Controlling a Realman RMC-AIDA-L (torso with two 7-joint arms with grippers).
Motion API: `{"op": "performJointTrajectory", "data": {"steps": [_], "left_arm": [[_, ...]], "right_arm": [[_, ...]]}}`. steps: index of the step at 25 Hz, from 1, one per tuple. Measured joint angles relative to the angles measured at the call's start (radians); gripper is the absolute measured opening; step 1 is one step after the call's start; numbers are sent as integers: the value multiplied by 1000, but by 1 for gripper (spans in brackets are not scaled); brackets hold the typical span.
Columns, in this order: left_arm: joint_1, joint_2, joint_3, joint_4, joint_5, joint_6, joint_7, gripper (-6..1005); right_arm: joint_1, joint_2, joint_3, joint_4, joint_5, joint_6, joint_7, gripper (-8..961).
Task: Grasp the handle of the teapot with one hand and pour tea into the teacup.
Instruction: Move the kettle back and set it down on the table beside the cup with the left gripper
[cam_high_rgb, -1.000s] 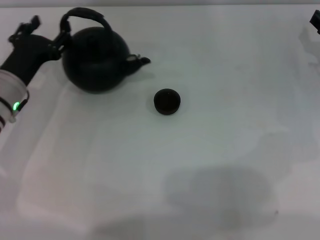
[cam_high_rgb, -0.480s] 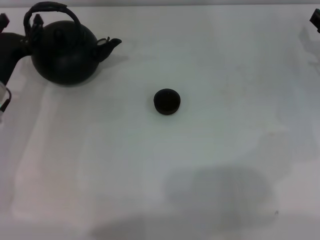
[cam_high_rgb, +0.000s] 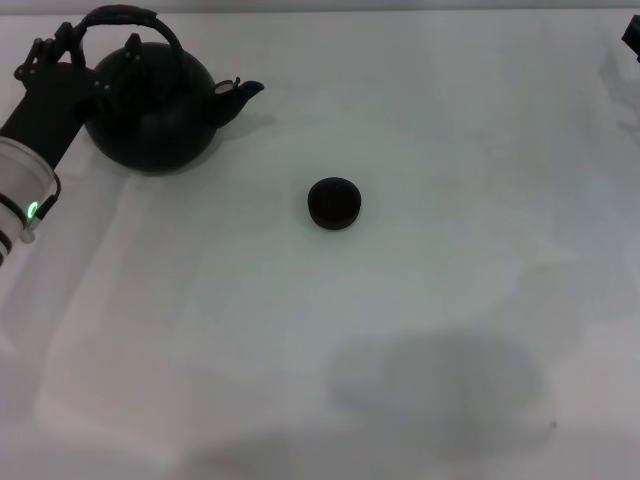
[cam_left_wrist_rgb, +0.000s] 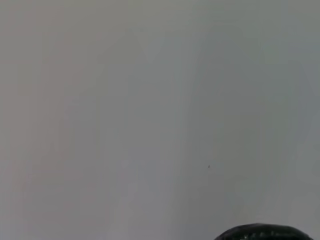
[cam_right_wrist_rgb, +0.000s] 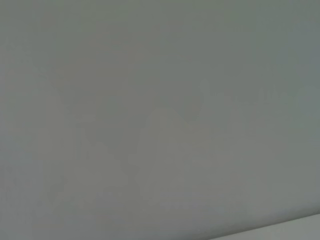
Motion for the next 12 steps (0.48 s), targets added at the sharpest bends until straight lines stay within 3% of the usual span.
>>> {"op": "performJointTrajectory", "data": {"steps": [12], "left_arm": [[75, 0, -8, 21, -10, 97, -3, 847]], "right_arm": [[-17, -1, 0, 0, 0, 1, -1, 811]]}}
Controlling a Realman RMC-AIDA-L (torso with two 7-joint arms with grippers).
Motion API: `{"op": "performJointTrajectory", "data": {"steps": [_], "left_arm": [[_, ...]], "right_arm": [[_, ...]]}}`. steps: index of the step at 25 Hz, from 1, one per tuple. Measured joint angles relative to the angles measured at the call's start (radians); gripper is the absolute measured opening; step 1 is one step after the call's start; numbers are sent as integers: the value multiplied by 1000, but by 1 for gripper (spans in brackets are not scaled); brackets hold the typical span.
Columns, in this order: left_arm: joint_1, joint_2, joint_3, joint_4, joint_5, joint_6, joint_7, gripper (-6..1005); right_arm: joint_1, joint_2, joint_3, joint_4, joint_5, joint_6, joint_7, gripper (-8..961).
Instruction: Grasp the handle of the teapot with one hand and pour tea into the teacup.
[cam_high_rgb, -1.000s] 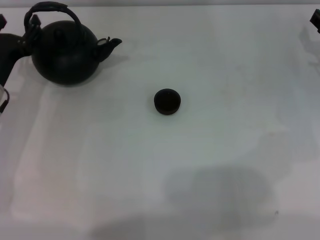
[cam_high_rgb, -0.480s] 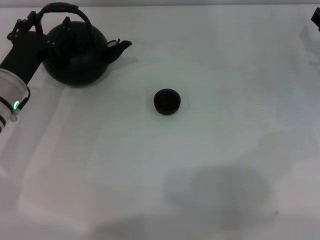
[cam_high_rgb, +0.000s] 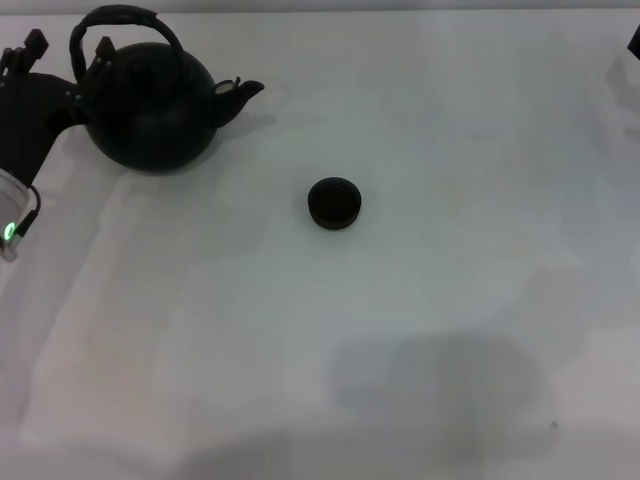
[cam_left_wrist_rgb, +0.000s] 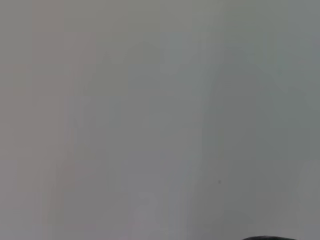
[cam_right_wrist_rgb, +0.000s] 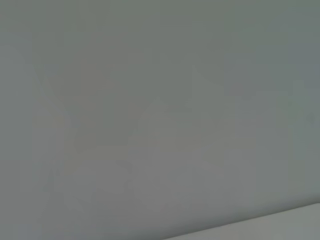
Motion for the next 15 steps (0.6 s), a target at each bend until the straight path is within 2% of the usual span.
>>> {"op": "performJointTrajectory", "data": {"steps": [4, 8, 15], "left_arm": [[23, 1, -1, 1, -38, 35, -2, 847], [53, -1, -2, 1, -157, 60, -6, 847], [66, 1, -2, -16, -276, 50, -6, 847]], "right_arm": [[-3, 0, 0, 0, 0, 0, 2, 811], [-2, 1, 0, 0, -1, 1, 2, 811], [0, 4, 0, 2, -3, 26, 1, 811]]}}
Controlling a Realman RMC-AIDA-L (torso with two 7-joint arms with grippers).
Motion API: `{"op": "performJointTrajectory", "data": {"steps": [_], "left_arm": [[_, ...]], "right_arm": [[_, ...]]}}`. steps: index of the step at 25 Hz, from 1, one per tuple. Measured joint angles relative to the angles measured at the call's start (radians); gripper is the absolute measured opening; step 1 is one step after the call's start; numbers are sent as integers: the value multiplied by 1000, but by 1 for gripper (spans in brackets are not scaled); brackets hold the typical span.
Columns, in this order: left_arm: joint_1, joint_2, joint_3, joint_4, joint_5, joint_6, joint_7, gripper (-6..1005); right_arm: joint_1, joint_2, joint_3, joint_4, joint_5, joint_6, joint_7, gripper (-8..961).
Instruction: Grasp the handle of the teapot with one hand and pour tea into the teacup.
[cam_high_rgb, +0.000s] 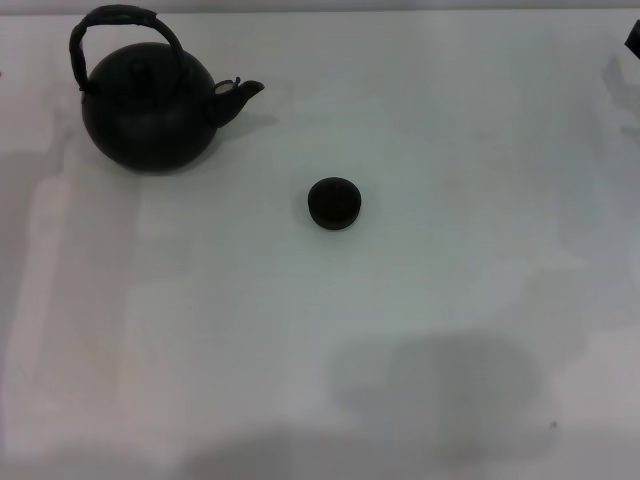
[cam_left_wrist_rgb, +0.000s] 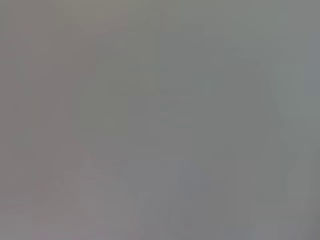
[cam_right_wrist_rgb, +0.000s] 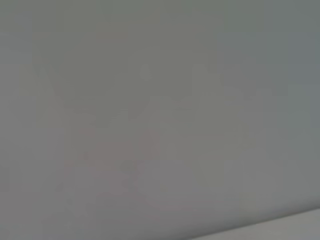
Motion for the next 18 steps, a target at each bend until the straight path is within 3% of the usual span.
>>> {"op": "performJointTrajectory", "data": {"steps": [18], "left_arm": [[-120, 7, 0, -87, -86, -184, 8, 847]], "right_arm": [[40, 0, -8, 0, -3, 19, 1, 812]]}}
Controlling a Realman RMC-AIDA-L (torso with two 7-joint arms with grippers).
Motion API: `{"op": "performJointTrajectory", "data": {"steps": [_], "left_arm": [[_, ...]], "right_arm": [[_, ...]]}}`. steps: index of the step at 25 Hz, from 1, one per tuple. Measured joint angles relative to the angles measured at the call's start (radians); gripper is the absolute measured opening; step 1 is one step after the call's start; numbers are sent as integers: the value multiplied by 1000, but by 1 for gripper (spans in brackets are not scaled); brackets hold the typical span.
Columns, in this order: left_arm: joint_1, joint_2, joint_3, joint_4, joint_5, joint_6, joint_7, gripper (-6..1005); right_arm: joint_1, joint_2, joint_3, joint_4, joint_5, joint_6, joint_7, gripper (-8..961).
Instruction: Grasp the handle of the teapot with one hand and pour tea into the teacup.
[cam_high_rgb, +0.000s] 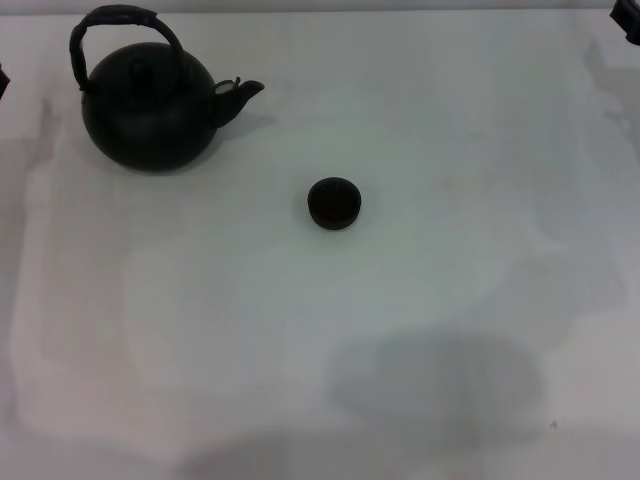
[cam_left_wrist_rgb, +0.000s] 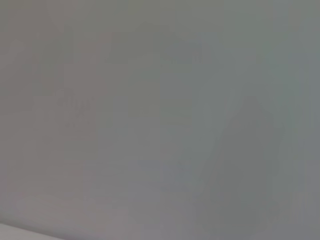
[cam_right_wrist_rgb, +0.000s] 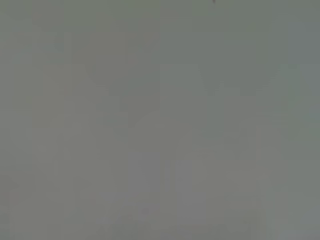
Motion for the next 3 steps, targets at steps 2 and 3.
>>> {"op": "performJointTrajectory", "data": {"steps": [2, 3], "left_arm": [[-8, 0, 0, 0, -12, -15, 1, 847], [-14, 1, 0, 0, -20, -28, 1, 847]], "right_arm": [[5, 0, 1, 0, 0, -1, -1, 812], [7, 0, 1, 0, 0, -1, -1, 812]]}}
